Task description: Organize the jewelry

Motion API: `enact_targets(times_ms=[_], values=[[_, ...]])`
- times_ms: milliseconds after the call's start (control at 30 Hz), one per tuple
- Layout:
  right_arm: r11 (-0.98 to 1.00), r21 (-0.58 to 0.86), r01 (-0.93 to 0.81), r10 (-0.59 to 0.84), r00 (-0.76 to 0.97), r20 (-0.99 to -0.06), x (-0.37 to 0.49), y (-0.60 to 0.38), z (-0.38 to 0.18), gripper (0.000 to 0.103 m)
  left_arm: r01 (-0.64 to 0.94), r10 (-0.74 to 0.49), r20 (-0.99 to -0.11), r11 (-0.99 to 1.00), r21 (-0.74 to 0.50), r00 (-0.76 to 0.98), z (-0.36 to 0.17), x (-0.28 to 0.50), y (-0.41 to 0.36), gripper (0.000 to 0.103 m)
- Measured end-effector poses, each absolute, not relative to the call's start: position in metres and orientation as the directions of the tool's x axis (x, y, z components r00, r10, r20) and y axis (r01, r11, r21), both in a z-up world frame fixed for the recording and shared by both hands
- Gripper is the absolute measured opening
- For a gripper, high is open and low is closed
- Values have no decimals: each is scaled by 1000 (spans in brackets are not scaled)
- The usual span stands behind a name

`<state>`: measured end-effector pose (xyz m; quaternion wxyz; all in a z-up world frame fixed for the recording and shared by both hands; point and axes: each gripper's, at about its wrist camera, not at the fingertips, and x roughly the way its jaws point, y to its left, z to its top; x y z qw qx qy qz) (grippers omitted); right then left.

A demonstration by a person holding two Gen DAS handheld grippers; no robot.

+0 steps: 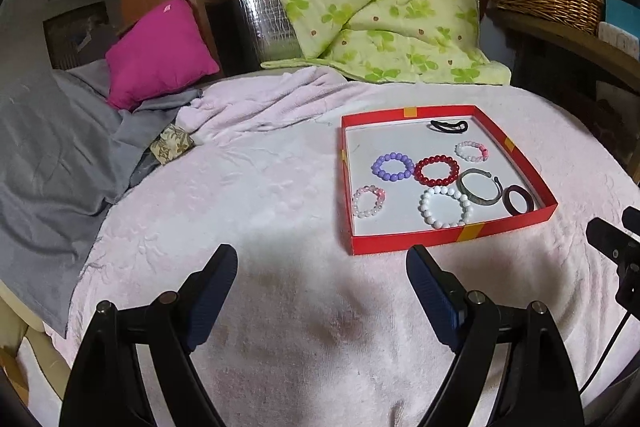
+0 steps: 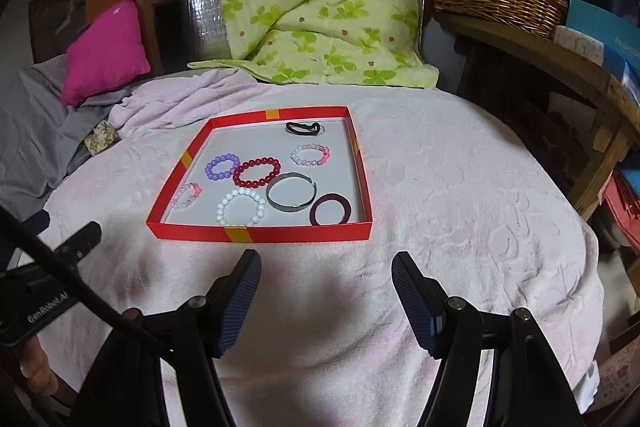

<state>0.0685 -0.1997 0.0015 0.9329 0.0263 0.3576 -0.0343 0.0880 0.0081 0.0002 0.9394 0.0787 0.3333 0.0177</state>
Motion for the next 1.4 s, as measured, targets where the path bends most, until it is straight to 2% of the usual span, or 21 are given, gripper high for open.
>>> enact_targets(times_ms=[733, 1400], values=[[994, 58, 91, -29, 747, -665, 92, -179, -14, 72, -42, 101, -571, 992, 116, 815, 8, 79, 30, 87], [993, 45, 105, -49, 747, -663, 90, -194, -14, 72, -26, 78, -611, 995, 93, 788, 3, 82, 18, 87]])
